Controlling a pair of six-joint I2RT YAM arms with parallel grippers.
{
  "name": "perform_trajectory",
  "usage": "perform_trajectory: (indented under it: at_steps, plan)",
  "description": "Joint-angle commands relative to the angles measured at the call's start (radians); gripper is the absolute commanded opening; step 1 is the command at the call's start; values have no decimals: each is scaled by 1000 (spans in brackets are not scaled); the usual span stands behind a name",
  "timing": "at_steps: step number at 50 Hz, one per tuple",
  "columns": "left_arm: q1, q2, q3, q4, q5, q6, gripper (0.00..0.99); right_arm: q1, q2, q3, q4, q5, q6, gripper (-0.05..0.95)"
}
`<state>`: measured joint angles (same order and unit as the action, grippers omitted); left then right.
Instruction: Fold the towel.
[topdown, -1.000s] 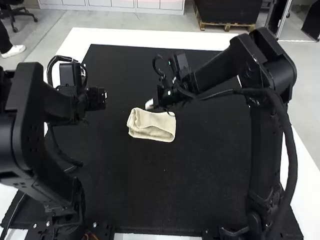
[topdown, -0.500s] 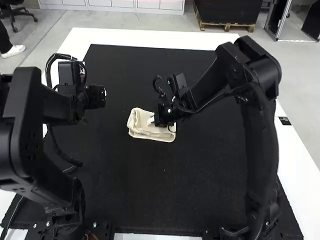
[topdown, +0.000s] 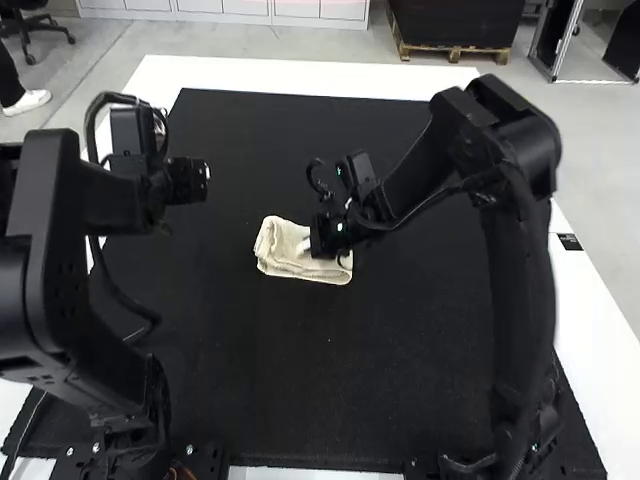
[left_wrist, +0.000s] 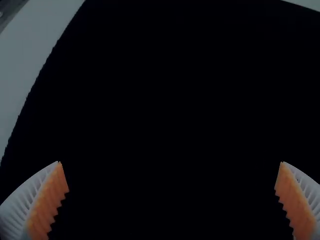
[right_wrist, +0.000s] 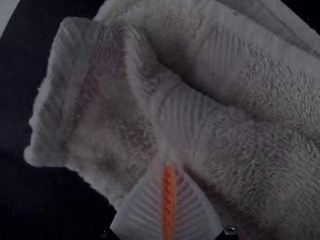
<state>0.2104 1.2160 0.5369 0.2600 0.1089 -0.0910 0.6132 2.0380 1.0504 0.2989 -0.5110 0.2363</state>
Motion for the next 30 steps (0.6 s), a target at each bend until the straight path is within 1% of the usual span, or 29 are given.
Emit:
perform_trajectory:
  at_steps: [1,7,14,20,21,23,26,28,30]
  plan:
    - [12,-30,69,-15,28,10,970,-15,-154,57,-41,-20,44,-23]
    - [12,-33,147,-67,44,8,970,-43,-271,99,-126,-18,49,-23]
    - [9,-52,241,-134,44,8,970,-87,-410,160,-224,-9,55,-21]
    - [-16,-81,311,-186,48,5,970,-144,-532,215,-300,2,57,-16]
    - [-26,-90,324,-196,48,4,970,-158,-561,221,-308,2,57,0]
    - [-45,-102,336,-209,46,2,970,-181,-599,229,-325,3,57,77]
    - [-80,-130,353,-232,41,-1,970,-219,-668,232,-342,3,58,233]
    - [-105,-154,360,-243,29,-4,970,-250,-717,232,-353,17,57,354]
    - [-128,-179,365,-249,17,-4,970,-277,-762,230,-359,29,57,451]
